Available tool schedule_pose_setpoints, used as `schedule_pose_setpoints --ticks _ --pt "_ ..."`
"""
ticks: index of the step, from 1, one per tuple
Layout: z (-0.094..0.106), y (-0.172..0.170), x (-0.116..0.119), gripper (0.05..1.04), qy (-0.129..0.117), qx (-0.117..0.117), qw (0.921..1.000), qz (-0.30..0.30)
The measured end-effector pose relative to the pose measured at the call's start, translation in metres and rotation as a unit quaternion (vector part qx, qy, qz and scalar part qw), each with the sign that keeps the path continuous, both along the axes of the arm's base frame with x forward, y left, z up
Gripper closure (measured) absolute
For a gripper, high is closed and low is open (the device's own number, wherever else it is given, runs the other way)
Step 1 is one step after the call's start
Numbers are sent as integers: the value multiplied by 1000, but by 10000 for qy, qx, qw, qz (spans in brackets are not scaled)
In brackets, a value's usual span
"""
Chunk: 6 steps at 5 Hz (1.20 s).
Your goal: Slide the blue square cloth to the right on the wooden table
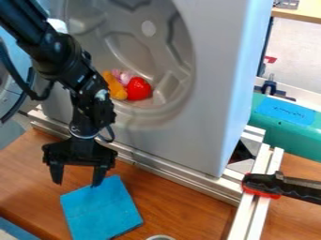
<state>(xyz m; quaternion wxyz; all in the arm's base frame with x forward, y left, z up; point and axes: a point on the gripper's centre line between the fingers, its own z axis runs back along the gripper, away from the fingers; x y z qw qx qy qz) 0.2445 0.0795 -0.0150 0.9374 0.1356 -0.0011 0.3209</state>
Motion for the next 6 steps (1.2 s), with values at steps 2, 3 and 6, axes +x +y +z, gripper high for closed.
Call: schedule_pose_setpoints --ticks 2,3,6 --pt "-21 4 -11 83 664 75 9975 230" --pt "-32 5 -10 83 970 62 9950 227" --pt "-49 -12 25 83 897 315 9938 -582"
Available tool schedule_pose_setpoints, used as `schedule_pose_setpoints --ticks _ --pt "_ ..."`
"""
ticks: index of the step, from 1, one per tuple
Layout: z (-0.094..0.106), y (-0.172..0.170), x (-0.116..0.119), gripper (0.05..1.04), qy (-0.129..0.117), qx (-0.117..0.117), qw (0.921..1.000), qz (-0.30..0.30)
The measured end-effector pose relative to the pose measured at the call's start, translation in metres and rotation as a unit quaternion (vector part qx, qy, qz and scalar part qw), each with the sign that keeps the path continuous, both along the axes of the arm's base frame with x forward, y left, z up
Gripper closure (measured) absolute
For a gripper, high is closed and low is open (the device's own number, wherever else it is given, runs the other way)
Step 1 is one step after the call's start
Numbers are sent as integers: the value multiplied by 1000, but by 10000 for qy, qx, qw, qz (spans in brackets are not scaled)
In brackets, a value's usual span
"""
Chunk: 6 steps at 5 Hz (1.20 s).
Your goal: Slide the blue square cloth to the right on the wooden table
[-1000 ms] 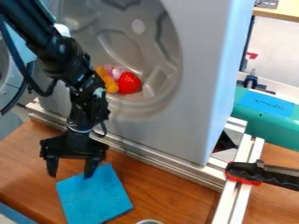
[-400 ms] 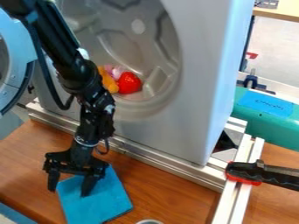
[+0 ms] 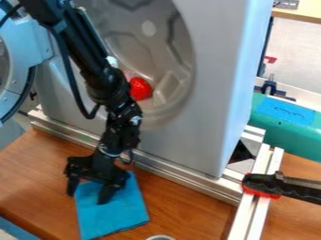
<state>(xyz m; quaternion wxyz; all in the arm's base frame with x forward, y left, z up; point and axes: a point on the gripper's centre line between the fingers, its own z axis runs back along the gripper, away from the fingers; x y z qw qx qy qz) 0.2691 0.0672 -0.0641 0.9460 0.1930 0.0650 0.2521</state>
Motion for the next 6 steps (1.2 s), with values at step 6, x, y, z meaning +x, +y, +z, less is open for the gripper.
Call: schedule_pose_setpoints --ticks 6 --pt "82 -48 18 83 -865 -1102 9763 -1651"
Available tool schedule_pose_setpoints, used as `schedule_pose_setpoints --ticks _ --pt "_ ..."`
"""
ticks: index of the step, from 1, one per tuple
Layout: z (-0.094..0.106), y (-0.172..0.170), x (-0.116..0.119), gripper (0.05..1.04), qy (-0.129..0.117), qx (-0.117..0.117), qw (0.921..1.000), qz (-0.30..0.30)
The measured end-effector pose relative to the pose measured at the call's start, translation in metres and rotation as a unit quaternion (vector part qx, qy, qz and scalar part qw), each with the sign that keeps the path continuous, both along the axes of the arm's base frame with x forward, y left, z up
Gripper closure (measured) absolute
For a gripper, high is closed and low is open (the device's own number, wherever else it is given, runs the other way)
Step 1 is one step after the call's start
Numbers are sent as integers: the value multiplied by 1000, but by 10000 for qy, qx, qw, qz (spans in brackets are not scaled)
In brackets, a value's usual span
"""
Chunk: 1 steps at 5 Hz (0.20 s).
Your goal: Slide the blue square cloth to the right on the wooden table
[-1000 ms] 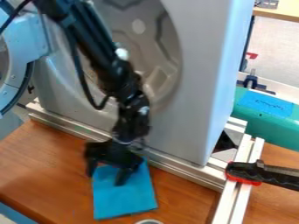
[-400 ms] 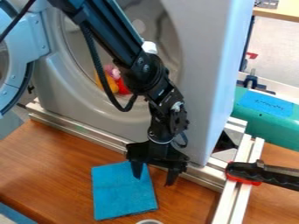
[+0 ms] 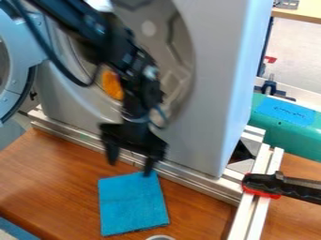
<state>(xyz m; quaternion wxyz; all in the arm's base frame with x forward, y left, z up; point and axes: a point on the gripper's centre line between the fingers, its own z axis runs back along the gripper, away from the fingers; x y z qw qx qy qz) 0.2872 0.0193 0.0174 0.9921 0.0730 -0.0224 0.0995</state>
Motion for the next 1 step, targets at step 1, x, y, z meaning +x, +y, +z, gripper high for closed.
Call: schedule_pose_setpoints --ticks 1 --pt "17 24 -13 83 402 -349 9973 -498"
